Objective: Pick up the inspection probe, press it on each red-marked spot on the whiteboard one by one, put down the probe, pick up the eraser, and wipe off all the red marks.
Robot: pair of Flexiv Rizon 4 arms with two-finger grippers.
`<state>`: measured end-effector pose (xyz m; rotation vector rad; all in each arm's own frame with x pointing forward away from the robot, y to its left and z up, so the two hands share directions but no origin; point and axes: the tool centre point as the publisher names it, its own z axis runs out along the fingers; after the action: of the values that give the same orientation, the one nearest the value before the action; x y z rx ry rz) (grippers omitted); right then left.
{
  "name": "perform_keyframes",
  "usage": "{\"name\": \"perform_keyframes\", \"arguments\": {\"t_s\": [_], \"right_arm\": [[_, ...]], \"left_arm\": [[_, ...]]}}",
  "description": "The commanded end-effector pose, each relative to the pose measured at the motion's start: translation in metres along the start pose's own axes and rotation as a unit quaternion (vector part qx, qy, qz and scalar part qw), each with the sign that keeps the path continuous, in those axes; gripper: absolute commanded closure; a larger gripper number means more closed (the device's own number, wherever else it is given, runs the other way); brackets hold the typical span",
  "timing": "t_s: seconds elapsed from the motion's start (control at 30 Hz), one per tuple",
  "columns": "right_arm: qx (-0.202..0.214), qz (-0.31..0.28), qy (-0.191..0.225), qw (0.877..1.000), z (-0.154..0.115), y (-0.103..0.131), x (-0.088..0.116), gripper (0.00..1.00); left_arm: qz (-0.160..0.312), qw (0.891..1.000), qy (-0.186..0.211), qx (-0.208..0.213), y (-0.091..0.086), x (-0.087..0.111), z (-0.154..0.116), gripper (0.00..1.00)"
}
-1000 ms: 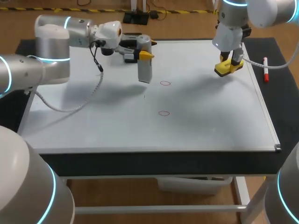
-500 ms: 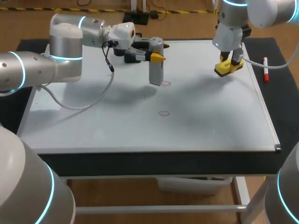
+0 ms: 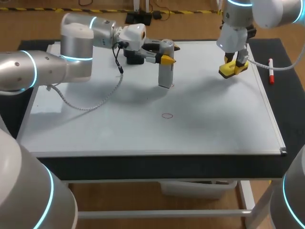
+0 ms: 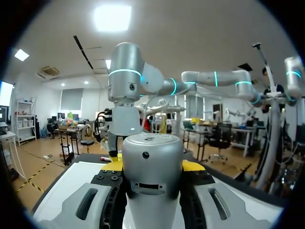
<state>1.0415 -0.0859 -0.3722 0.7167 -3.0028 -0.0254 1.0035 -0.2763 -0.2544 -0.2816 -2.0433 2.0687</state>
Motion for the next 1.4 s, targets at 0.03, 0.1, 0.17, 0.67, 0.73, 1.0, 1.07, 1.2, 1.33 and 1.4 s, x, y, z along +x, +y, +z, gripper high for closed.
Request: {"name": "perform_keyframes", "arguments": {"t_s": [0.03, 0.1, 0.17, 0.67, 0.73, 1.0, 1.07, 1.2, 1.33, 1.4], "right_arm": [[0.001, -0.001, 0.002, 1.0, 0.0, -0.001, -0.001, 1.0], [0.001, -0.001, 0.002, 1.0, 0.0, -0.001, -0.001, 1.0], [0.001, -0.001, 0.002, 1.0, 0.0, -0.001, -0.001, 1.0], [0.001, -0.001, 0.002, 1.0, 0.0, -0.001, -0.001, 1.0], [0.001, -0.001, 0.002, 1.0, 0.0, -0.001, -0.001, 1.0], [0.001, -0.001, 0.002, 1.0, 0.0, -0.001, -0.001, 1.0], [0.001, -0.001, 0.002, 1.0, 0.0, -0.001, -0.001, 1.0], [0.001, -0.001, 0.002, 1.0, 0.0, -0.001, -0.001, 1.0], [0.001, -0.001, 0.002, 1.0, 0.0, -0.001, -0.001, 1.0], [0.001, -0.001, 0.002, 1.0, 0.0, -0.001, -0.001, 1.0]], "left_arm": [[0.0, 1.0, 0.016, 0.003, 0.003, -0.008, 0.001, 1.0], [0.0, 1.0, 0.016, 0.003, 0.003, -0.009, 0.001, 1.0], [0.003, 1.0, 0.017, 0.005, 0.004, -0.01, 0.001, 1.0], [-0.001, 1.0, 0.017, 0.005, 0.015, -0.024, 0.001, 1.0], [-0.002, 1.0, 0.017, 0.004, 0.016, -0.025, 0.001, 1.0], [-0.007, 1.0, 0.016, 0.002, 0.017, -0.028, 0.0, 1.0], [-0.008, 1.0, 0.016, 0.002, 0.018, -0.028, 0.0, 1.0], [-0.008, 1.0, 0.016, 0.003, 0.018, -0.028, 0.0, 1.0], [-0.011, 1.0, 0.016, 0.002, 0.02, -0.028, 0.0, 1.0], [-0.013, 1.0, 0.015, 0.0, 0.02, -0.028, 0.0, 1.0]]}}
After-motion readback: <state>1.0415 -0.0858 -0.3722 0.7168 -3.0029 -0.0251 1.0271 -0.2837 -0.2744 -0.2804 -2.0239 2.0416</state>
